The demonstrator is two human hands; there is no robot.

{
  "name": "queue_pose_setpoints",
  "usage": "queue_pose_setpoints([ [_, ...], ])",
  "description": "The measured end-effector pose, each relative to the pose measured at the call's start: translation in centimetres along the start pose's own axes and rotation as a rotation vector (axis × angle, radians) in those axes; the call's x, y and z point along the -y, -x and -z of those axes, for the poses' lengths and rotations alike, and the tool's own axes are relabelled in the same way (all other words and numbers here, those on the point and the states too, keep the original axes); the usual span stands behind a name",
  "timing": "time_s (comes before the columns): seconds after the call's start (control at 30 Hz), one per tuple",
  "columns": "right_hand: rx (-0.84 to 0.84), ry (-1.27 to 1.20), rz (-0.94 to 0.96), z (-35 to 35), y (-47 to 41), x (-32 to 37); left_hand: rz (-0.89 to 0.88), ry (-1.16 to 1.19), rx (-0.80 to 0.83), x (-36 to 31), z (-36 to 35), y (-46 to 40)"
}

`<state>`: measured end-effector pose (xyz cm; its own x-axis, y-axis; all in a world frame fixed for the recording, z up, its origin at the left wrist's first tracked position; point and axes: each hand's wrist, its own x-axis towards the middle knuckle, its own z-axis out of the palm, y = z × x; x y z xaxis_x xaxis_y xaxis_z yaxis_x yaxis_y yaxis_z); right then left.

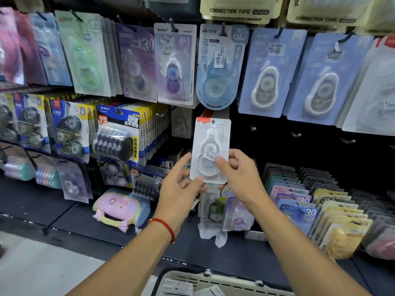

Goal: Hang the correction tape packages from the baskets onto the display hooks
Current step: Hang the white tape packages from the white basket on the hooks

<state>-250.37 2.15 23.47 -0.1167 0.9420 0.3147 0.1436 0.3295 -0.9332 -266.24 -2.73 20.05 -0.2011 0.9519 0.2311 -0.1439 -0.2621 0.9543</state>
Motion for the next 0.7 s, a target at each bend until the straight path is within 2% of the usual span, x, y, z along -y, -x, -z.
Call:
queue_pose_setpoints([
  [0.2,-0.020,0.026,0.033,-0.1,0.3,0.4,0.018,0.021,-0.017,0.5,0.4,-0.5],
  [0.3,-0.034,0.245,-0.023,0.1,0.0,-0.5,0.059,-0.071,0.011,1.0,0.6,-0.8],
  [0.37,0.002,0.459,-0.109,0.7,0.2,-1.7,0.097,-0.273,0.023,1.7,1.3,-0.7],
  [0.5,0.095,0.691,-0.251,3.2,2.1,-4.6,0.200,-0.804,0.130,3.0,3.3,0.0],
  [0.63,0.201,1.016,-0.336,7.1,7.7,-7.9,0.324,-1.164,0.373,5.1,4.2,1.7],
  [0.7,0.297,1.242,-0.375,9.3,12.0,-10.6,0.330,-1.260,0.403,7.0,4.2,3.4],
])
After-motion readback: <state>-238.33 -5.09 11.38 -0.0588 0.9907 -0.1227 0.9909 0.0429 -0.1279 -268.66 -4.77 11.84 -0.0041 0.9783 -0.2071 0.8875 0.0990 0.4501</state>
